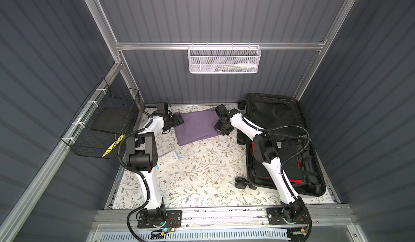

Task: Pack the luggage
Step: 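Lower both grippers and close them on opposite edges of the purple jeans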

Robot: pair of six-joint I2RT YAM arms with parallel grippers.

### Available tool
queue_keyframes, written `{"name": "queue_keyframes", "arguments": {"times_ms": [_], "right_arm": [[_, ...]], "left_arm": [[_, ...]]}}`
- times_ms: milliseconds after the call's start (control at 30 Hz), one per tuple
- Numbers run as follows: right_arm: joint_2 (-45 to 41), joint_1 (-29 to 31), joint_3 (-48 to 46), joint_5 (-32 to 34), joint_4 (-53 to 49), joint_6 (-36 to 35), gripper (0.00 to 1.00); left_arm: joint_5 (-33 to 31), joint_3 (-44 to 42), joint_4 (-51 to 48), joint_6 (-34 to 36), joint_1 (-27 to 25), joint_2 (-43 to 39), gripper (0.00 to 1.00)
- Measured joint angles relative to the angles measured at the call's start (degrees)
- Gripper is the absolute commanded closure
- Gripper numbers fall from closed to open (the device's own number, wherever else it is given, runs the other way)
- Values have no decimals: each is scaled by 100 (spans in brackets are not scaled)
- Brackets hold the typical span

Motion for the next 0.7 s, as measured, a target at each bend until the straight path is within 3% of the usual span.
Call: {"name": "queue_keyframes", "arguments": {"times_ms": [67, 633, 667, 700], "right_arm": [[-125, 4, -212, 4, 136, 0, 100], [-2024, 210, -3187, 181, 927, -33, 100], [-2092, 236, -3300, 195, 957, -35, 97], [-2129, 254, -3373, 197, 975, -35, 86]], "left_arm": [[17, 0, 0, 0, 22, 0, 0], [81, 81, 4, 7, 109, 203, 0], [109, 96, 2, 7, 109, 262, 0], [144, 120, 4, 9, 109, 323, 1]]}}
